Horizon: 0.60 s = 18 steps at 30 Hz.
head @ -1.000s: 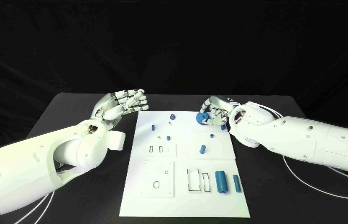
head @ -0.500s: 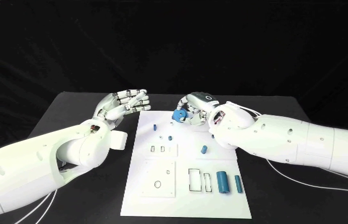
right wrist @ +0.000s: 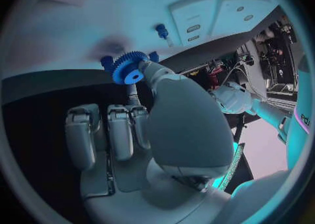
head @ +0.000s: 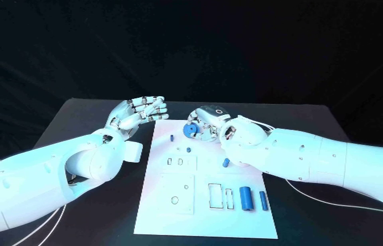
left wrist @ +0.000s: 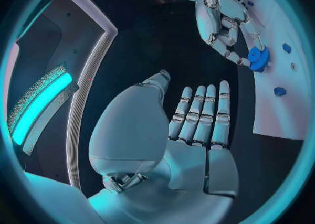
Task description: Assemble the parts on the task board
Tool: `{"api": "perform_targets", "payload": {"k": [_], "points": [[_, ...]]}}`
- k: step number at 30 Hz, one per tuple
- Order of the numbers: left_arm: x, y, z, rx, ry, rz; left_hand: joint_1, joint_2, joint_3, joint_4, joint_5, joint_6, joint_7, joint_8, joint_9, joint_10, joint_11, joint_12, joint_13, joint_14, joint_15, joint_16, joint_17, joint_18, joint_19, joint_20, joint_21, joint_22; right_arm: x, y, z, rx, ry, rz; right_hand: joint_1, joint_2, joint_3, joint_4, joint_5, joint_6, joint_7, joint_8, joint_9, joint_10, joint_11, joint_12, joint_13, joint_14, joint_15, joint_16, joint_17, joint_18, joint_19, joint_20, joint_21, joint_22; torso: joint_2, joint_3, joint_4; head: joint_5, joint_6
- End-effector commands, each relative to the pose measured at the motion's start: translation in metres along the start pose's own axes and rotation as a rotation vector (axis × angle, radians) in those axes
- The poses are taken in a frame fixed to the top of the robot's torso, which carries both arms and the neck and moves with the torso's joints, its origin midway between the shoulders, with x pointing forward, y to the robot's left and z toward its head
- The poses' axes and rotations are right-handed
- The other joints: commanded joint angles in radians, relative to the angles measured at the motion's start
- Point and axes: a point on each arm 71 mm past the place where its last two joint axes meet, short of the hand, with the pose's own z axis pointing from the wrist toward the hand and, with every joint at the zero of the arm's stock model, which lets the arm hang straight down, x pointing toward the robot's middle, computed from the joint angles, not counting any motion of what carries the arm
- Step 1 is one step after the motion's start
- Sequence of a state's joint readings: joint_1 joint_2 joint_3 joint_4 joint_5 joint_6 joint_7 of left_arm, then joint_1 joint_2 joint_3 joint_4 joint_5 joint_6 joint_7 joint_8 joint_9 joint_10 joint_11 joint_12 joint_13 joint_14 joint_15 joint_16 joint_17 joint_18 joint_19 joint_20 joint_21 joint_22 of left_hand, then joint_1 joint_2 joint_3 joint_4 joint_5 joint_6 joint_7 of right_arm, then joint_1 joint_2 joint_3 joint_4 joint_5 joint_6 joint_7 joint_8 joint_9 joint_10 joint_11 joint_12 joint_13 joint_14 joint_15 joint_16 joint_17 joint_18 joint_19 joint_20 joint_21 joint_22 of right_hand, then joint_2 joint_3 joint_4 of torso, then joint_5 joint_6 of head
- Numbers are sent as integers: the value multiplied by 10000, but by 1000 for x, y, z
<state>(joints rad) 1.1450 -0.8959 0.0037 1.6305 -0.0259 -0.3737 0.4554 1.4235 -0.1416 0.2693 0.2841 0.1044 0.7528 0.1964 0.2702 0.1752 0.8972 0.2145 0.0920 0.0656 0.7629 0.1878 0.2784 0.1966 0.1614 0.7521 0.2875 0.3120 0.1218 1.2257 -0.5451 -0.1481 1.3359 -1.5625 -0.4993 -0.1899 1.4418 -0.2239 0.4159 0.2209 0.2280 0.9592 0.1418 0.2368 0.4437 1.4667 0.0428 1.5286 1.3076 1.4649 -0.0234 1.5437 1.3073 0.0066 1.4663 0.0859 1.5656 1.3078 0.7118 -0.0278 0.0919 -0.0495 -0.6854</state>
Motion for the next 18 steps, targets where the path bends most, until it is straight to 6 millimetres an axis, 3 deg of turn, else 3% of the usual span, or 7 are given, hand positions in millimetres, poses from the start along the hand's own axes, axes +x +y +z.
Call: {"api": "perform_targets", "payload": {"k": [1,18], "points": [[3,-1,1,69,207,-93,-1,43,66,-11,-31,31,668,-46,-15,32,50,-37,-7,-64,26,-47,10,128,-83,-3,-61,-10,5,0,2,14,348,-277,-142,-13,72,-6,17,490,-234,30,43,736,-52,14,2237,905,-54,52,1890,-66,1045,-46,52,2630,2,13,-7,11,-17],[4,-1,1,71,242,-85,11,53,80,-19,-27,37,665,-53,-17,41,49,-50,-6,-78,30,-55,14,118,-116,0,-76,-21,19,0,6,190,847,-338,-207,-41,107,-13,11,474,-226,14,39,727,-43,0,2225,900,-49,45,1862,-66,1045,-45,52,2630,-4,30,-28,59,-74]]}}
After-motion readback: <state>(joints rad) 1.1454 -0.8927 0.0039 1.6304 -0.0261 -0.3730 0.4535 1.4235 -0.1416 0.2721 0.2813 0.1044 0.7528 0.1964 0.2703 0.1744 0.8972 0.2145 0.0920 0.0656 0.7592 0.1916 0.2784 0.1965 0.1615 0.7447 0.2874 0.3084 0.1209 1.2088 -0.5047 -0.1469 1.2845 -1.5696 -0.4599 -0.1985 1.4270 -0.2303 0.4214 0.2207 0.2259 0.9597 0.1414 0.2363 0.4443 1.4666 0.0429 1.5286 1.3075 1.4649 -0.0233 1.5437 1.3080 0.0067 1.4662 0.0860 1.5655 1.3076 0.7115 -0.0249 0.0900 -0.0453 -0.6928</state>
